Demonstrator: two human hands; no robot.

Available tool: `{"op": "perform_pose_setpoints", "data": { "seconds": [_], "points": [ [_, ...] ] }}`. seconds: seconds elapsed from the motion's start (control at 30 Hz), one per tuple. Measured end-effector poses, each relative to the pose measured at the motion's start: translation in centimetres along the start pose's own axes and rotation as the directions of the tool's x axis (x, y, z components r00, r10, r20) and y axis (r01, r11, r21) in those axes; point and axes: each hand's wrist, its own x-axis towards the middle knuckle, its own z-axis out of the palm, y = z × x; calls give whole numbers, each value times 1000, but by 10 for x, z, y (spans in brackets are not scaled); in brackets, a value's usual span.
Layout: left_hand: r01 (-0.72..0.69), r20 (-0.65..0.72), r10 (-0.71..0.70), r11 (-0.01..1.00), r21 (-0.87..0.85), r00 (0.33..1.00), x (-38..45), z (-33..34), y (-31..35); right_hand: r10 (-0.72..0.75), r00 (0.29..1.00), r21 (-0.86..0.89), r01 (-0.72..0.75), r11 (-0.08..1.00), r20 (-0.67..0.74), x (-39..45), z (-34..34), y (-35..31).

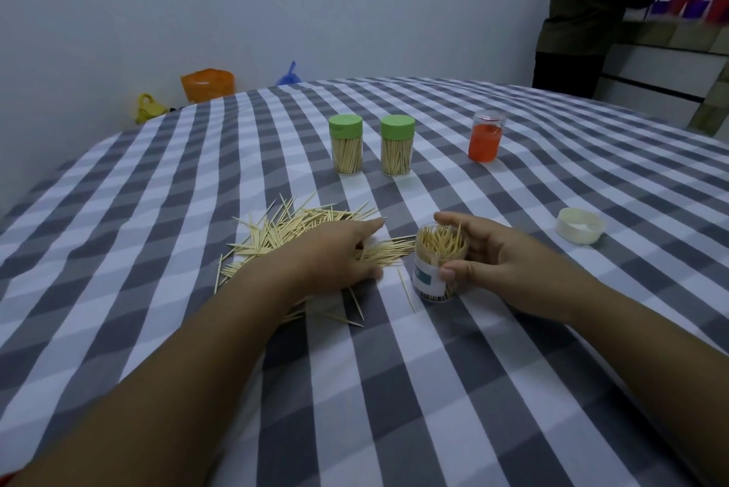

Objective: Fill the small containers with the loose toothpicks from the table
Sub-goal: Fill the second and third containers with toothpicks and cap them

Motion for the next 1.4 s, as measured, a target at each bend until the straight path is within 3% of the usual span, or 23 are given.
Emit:
{"op": "perform_pose_setpoints", "data": {
  "seconds": [0.1, 0.3, 0.47, 0.63, 0.8, 0.97, 1.07, 1.17, 1.27, 1.4],
  "points": [
    [58, -20, -57, 997, 42, 998, 0, -1, 0, 5, 1000, 13, -5, 1000, 1, 0, 1, 0],
    [48, -64, -41, 994, 103, 997, -1, -4, 4, 18, 1000, -5, -18, 1000, -1, 0, 2, -1],
    [45, 6, -49, 948, 315, 999, 5, -7, 10, 14, 1000, 2, -14, 1000, -10, 0, 3, 0],
    [46, -62, -22, 913, 406, 998, 7, -3, 6, 11, 1000, 11, -11, 1000, -14, 0, 3, 1],
    [43, -145, -3, 961, 272, 989, 5, -1, 3, -2, 1000, 18, 3, 1000, -20, 1, 6, 2],
    [-14, -281, -31, 988, -157, 959, -4, -7, 4, -23, 998, -19, 22, 1000, -55, 5, 13, 5],
    [-35, -309, -144, 862, -506, 940, -7, -8, 1, -44, 996, -18, 43, 999, -75, 6, 21, 5],
    [-86, -249, -230, 549, -831, 941, -5, -10, 3, -48, 996, -19, 47, 999, -81, 7, 26, 4],
    [-140, -213, -277, 262, -955, 937, -5, -12, 5, -48, 996, -10, 48, 999, -81, 7, 28, 4],
    [-230, -242, -258, 75, -970, 935, -6, -14, 10, -53, 995, -20, 51, 999, -85, 8, 28, 6]
  ]
}}
